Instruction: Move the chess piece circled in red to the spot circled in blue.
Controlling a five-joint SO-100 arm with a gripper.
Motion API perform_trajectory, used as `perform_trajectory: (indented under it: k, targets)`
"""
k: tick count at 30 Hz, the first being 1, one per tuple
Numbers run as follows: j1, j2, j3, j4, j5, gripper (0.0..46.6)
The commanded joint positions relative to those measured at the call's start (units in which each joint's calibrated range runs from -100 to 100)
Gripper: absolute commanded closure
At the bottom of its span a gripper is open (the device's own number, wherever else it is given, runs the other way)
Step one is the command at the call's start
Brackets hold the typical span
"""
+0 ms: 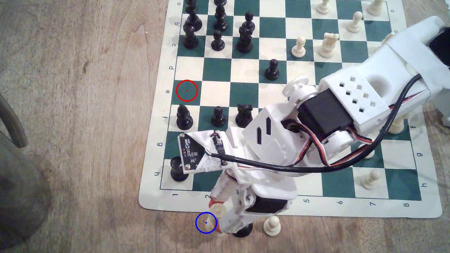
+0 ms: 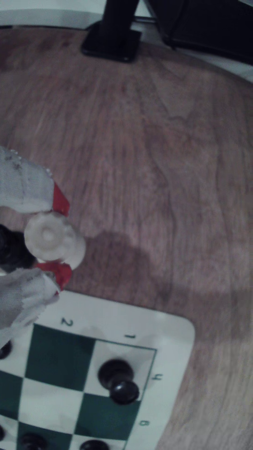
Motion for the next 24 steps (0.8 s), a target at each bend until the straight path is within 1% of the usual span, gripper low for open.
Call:
perform_trajectory:
  k: [1,13,24]
  targets:
    - [0.44,-1.24,-5.86,-2.79,-0.15,45.6]
    - [3.10,0.55,-5.86,-5.57,0.10,45.5]
    - [3.02,2.24,-6.31,-6.23,0.05,45.4]
